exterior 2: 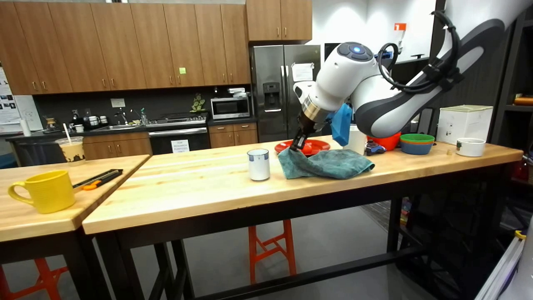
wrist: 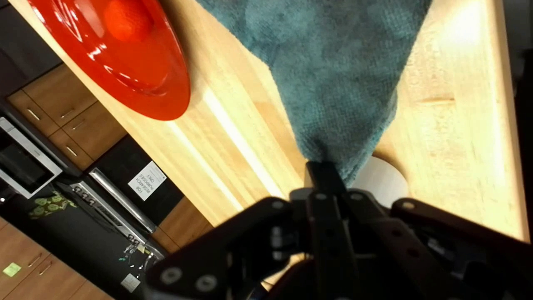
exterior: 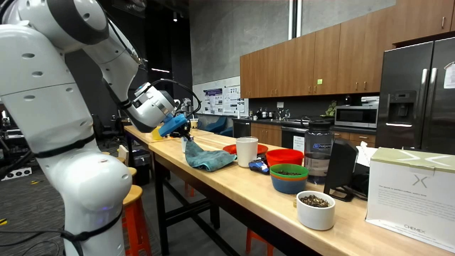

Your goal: Unfold the blue towel

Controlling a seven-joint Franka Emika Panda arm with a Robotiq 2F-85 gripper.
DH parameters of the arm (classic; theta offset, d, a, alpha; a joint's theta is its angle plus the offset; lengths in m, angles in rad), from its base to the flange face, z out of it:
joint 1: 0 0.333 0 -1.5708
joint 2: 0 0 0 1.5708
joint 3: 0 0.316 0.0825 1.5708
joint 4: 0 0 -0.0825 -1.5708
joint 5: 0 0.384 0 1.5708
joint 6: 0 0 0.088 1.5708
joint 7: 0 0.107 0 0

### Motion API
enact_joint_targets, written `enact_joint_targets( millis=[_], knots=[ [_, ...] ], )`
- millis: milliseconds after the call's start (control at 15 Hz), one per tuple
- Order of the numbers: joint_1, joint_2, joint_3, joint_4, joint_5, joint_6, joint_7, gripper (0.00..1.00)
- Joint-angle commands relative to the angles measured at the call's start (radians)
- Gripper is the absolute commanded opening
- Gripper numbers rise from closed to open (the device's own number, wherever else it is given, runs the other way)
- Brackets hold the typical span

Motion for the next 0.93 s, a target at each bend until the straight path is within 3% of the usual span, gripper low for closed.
enact_joint_targets(
  millis=[0, 67, 267, 533, 667, 800, 867],
  knots=[
    [0.01, 0.037, 0.0, 0.021, 0.015, 0.003, -0.017, 0.17],
    [0.011, 0.037, -0.002, 0.015, 0.019, 0.004, -0.016, 0.27],
    [0.025, 0.031, -0.025, -0.016, 0.064, 0.023, -0.043, 0.43],
    [0.058, 0.006, -0.09, -0.083, 0.211, 0.03, -0.142, 0.71],
    [0.118, -0.004, -0.172, -0.112, 0.318, -0.041, -0.251, 0.85],
    [0.126, -0.035, -0.216, -0.128, 0.387, -0.162, -0.352, 0.98],
    [0.128, -0.057, -0.239, -0.131, 0.403, -0.222, -0.388, 1.0]
  ],
)
